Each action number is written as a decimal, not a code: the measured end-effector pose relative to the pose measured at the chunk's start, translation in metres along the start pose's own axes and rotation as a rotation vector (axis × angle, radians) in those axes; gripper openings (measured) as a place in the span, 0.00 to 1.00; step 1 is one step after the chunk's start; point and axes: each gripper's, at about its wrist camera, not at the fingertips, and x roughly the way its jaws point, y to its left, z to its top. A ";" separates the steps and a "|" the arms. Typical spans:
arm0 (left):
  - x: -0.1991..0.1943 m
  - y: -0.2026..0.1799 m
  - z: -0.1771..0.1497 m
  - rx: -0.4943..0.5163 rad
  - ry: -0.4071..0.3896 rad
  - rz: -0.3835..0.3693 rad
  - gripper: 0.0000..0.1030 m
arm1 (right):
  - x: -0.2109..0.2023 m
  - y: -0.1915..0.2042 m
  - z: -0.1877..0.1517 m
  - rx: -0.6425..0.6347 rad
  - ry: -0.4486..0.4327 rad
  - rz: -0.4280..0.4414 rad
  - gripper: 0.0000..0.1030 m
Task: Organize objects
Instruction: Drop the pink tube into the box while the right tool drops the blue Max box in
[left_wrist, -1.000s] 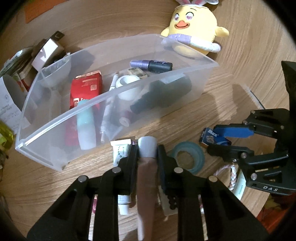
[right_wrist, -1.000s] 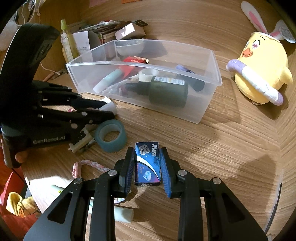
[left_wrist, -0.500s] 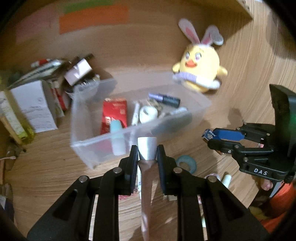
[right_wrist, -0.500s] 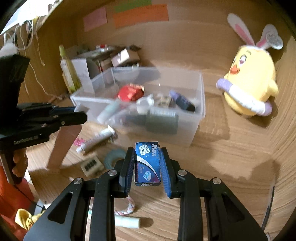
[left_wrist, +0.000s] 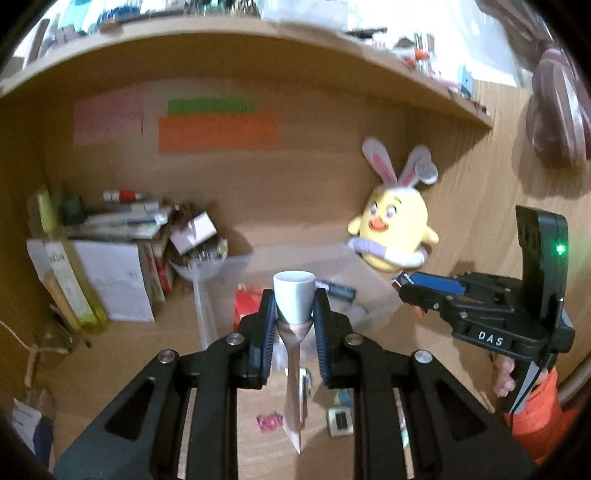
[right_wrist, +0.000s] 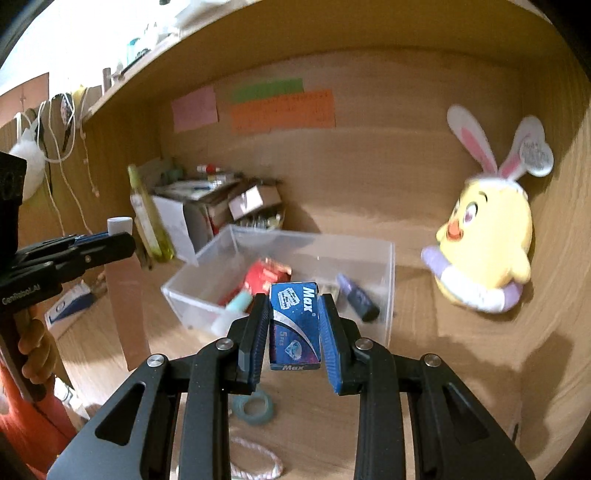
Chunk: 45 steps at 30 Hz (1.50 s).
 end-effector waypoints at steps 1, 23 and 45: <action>0.000 0.001 0.004 0.000 -0.006 0.001 0.19 | 0.001 0.000 0.004 -0.001 -0.005 -0.002 0.24; 0.113 0.014 0.042 0.117 0.049 0.282 0.19 | 0.101 -0.026 0.028 0.018 0.139 -0.083 0.24; 0.127 0.021 0.026 -0.019 0.195 -0.002 0.57 | 0.116 -0.023 0.017 0.011 0.230 -0.054 0.45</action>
